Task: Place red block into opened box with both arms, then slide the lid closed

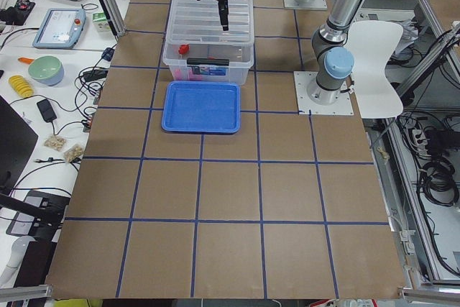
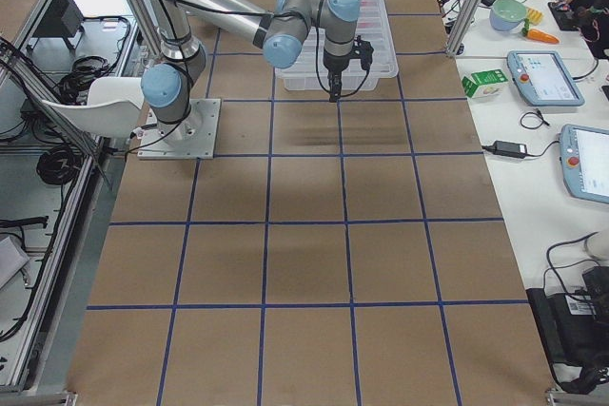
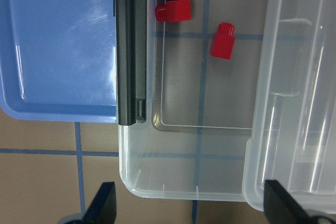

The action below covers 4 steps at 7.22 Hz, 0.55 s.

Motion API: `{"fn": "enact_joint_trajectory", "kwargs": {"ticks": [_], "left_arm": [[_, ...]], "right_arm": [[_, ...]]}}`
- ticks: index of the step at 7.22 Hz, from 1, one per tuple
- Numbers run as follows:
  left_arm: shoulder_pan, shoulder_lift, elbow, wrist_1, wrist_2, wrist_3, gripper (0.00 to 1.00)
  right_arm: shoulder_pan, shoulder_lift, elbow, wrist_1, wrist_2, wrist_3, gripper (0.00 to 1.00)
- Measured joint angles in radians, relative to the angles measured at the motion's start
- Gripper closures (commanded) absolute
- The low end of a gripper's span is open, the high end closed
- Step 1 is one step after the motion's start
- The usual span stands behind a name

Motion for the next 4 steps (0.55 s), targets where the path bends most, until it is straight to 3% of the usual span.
{"fn": "enact_joint_trajectory", "kwargs": {"ticks": [4], "left_arm": [[-0.012, 0.002, -0.002, 0.001, -0.006, 0.0, 0.0]], "right_arm": [[0.108, 0.009, 0.0, -0.05, 0.0, 0.053, 0.0]]}}
